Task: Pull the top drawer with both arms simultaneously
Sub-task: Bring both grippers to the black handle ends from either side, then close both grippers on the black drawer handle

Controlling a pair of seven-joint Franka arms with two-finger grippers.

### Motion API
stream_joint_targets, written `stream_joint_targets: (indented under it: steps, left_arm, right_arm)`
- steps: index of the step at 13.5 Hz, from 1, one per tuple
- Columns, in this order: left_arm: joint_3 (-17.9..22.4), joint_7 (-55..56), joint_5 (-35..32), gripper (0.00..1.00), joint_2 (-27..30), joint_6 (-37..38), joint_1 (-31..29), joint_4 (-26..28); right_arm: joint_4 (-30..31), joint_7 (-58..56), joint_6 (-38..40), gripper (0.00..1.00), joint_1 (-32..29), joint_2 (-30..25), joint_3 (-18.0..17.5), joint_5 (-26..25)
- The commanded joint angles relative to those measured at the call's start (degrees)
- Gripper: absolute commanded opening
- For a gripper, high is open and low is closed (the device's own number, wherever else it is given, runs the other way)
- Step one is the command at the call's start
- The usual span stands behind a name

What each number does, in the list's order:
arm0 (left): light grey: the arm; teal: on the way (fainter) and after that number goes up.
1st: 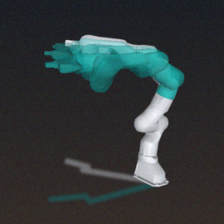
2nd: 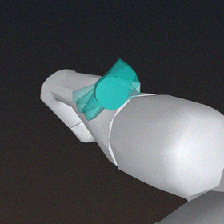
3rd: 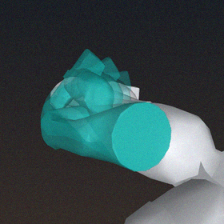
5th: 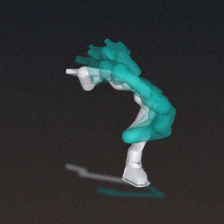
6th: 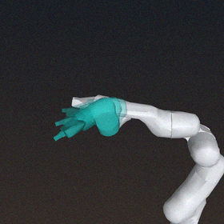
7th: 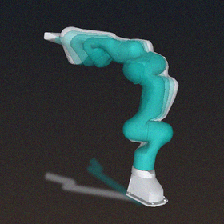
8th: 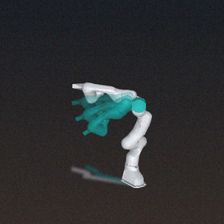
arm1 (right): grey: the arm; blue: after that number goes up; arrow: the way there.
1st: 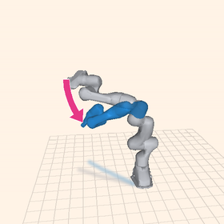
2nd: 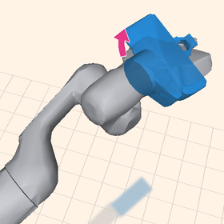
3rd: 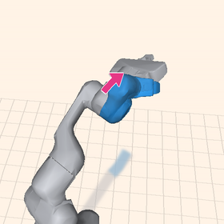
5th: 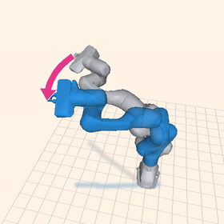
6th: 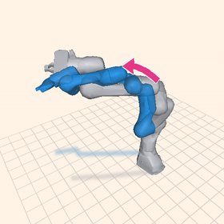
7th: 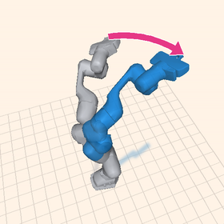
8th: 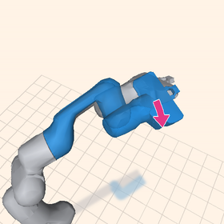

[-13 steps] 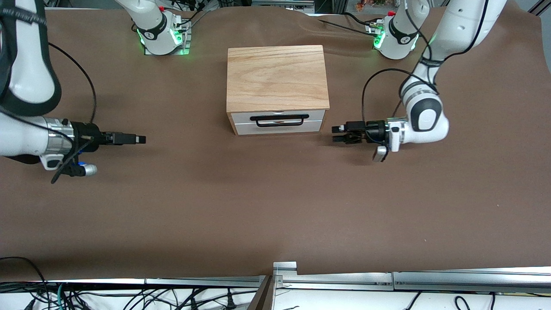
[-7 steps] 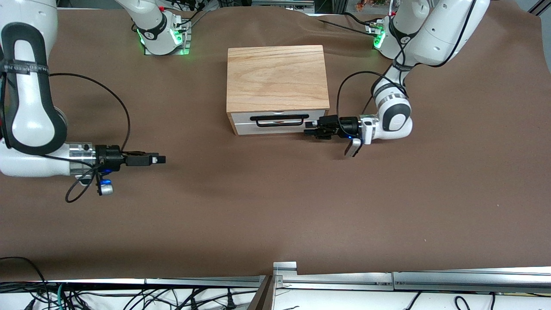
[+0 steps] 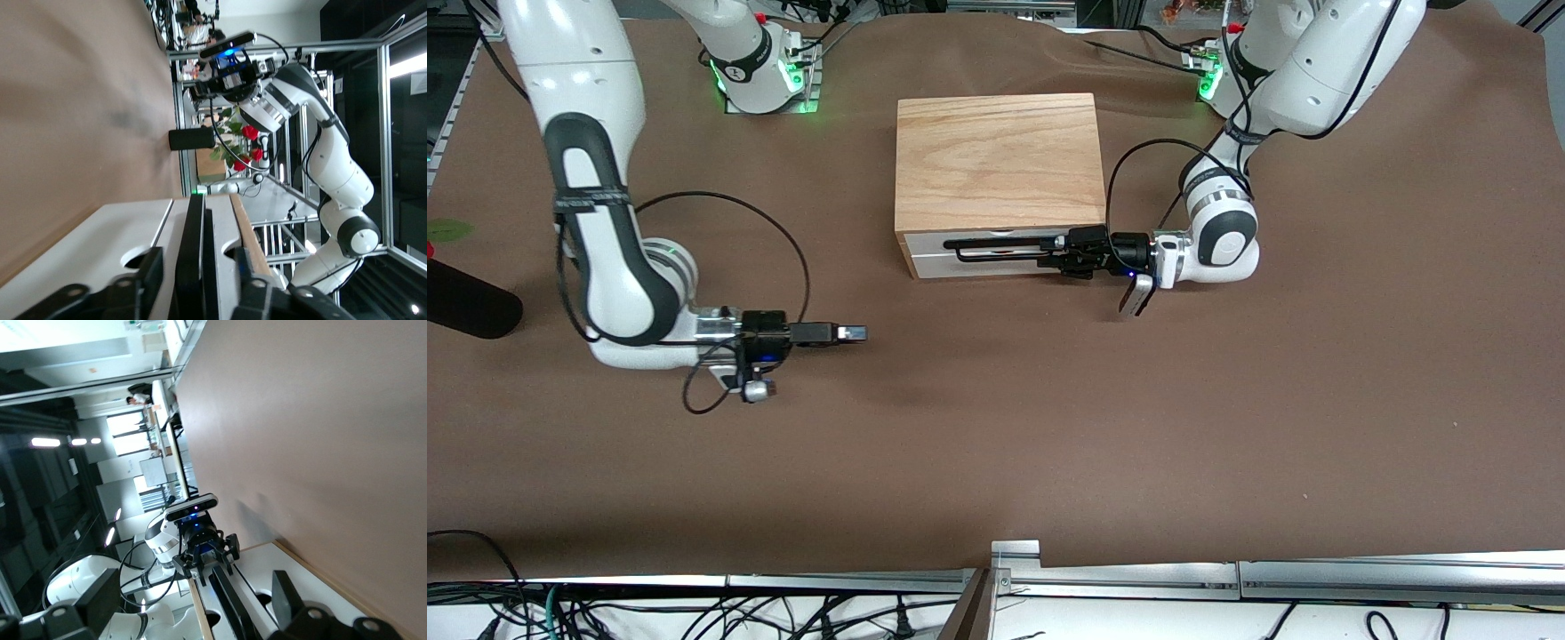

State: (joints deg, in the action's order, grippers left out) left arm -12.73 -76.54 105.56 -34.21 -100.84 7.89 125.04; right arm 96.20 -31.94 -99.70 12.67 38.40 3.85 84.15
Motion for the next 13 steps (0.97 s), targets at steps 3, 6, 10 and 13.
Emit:
stream_joint_targets:
  steps: [3, 6, 10, 13]
  left_arm:
    - [-0.1, -1.8, -1.6, 0.23, 1.2, 0.2, -0.5, 1.7]
    - [-0.1, -1.3, -3.8, 0.16, 2.0, -1.3, -1.0, 2.1]
    - [-0.1, -0.4, -4.9, 0.0, 3.2, -2.8, -1.2, 3.1]
    - [-0.1, -0.4, -4.9, 0.0, 3.3, -2.9, -1.2, 3.1]
  right_arm:
    - [4.7, -12.4, -0.4, 1.0, 5.4, -0.1, 0.2, 9.1]
    - [7.3, -19.0, -0.5, 1.0, 8.7, -0.3, 0.2, 13.7]
    - [11.6, -27.3, -0.3, 1.0, 12.8, -0.3, 0.2, 18.6]
    - [14.9, -33.4, 1.0, 1.0, 13.1, -0.6, 0.1, 18.4]
